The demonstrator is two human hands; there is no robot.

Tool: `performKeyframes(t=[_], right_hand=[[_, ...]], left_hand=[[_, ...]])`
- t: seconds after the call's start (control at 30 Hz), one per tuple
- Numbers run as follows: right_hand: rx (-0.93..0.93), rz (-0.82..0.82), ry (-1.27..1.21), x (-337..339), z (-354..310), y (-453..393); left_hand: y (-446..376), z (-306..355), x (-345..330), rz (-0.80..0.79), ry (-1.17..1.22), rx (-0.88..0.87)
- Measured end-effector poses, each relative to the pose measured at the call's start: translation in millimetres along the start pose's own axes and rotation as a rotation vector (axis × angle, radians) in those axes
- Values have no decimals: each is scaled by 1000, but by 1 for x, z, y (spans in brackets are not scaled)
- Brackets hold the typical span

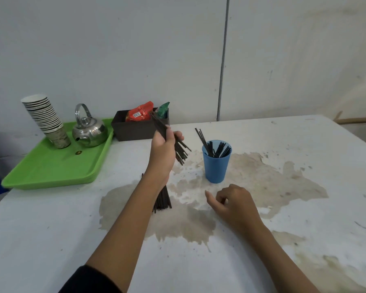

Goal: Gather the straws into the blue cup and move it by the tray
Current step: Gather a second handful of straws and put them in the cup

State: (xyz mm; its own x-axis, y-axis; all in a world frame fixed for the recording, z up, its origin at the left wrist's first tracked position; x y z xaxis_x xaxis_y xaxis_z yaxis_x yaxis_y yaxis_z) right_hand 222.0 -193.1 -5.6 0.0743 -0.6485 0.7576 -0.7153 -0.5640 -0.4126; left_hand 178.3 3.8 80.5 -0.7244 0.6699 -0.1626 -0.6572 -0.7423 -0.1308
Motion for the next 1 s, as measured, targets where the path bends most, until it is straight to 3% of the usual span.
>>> performKeyframes(t=[0.5,1.0], right_hand=[[-11,-26,21,-4,18,0],[-14,-31,50,-4,16,0]], left_hand=[[11,13,-80,-1,-86,-314],[6,5,-71,14,-94,-358]])
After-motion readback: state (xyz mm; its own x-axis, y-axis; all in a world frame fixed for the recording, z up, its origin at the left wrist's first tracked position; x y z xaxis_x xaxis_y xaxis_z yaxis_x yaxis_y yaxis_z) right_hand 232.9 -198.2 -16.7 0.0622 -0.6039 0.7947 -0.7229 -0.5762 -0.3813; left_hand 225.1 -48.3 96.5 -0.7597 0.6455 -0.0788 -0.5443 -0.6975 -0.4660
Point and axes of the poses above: each hand's wrist, its own y-axis away from the middle knuckle, its own x-axis out of the back of the hand, z = x × y, the point moved 8 cm from there along -y, towards the middle knuckle, and after that the axes turned 1 degree about z, right-handed, at the moved point
